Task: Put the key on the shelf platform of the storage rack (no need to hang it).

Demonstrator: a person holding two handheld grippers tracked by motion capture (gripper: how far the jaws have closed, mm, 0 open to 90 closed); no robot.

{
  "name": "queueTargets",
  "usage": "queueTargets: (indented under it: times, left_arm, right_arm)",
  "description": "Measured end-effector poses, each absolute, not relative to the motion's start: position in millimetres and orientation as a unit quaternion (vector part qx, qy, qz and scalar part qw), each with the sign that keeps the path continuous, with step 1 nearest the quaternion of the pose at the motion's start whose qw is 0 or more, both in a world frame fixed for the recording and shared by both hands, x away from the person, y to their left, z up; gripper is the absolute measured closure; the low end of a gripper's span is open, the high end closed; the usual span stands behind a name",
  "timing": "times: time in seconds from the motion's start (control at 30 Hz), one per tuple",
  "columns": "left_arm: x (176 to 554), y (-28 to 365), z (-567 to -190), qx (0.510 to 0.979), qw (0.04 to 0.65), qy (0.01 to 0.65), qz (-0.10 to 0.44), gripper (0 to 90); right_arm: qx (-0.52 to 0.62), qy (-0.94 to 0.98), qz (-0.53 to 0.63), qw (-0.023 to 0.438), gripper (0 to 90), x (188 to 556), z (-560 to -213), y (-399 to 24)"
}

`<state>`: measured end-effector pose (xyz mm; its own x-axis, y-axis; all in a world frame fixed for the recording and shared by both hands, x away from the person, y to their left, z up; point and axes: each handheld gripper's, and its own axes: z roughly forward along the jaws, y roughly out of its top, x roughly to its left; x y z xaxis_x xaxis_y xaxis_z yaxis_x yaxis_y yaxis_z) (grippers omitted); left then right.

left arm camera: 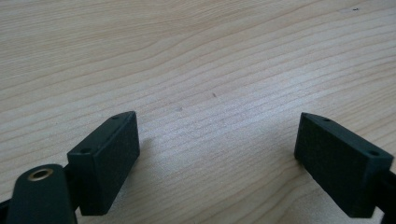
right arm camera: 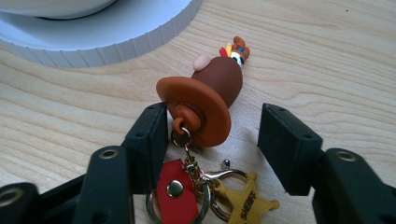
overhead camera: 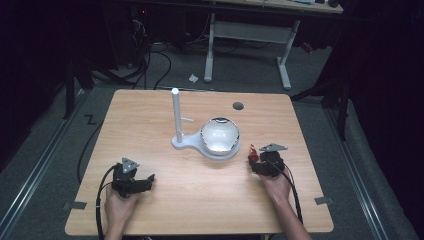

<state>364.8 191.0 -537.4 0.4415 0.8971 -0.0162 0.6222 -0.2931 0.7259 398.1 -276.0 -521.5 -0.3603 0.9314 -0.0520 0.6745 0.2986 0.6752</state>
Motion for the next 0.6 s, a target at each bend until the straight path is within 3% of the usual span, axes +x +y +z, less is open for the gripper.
queueTargets:
  times: [0.27,0.6]
  left_arm:
    - [364.8,191.0,-537.4,0.778,0.339,0.488,0.203,14.3]
    - [364.8,191.0,-537.4,0.778,0.339,0.488,0.203,14.3]
  right_arm:
    - [0.504,0.783,0.284,0.227,63.8,396.5,-521.4,-274.0]
    - [0.492,0.790,0.284,0.230,66.0,393.6,-517.7,-273.9]
